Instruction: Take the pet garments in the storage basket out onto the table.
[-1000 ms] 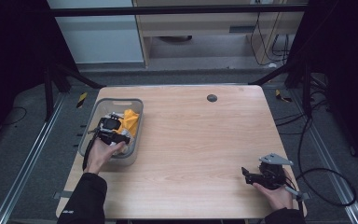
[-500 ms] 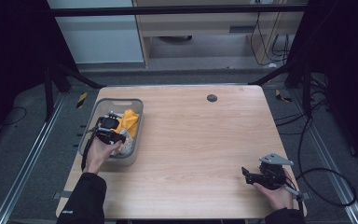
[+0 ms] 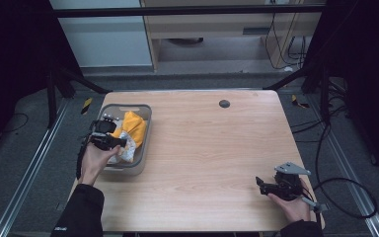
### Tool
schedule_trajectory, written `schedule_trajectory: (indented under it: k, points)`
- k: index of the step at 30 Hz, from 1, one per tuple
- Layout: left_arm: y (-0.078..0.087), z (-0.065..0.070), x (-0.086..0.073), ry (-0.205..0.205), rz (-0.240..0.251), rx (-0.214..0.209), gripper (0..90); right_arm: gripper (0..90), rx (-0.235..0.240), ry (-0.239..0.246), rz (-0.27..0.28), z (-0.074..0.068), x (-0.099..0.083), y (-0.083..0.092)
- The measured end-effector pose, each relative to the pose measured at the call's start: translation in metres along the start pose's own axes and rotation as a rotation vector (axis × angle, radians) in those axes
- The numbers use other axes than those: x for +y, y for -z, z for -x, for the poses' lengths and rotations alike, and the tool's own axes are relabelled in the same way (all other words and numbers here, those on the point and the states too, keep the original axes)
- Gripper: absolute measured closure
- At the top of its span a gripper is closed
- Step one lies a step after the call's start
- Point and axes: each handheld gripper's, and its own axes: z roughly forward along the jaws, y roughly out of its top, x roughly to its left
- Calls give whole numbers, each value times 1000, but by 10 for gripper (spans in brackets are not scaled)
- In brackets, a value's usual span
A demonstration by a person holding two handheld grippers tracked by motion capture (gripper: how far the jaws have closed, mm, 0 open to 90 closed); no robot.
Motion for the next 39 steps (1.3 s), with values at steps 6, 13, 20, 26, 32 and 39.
schedule_trajectory:
  k: [6,13,20,26,32,39]
  points:
    - [13,0,2,-8,23,-2,804,150,0,1,0,0,0,0]
    - [29,-2,2,-6,51,-3,805,151,-1,8,8,0,0,1]
    - [44,0,2,-22,79,-10,806,148,-2,9,10,0,0,0]
    - [54,7,3,-36,101,-21,807,147,-3,10,12,-1,0,1]
    - [67,18,4,-68,128,-44,808,145,-5,12,22,0,1,1]
    - [79,34,5,-118,153,-73,808,145,-4,14,24,-1,1,2]
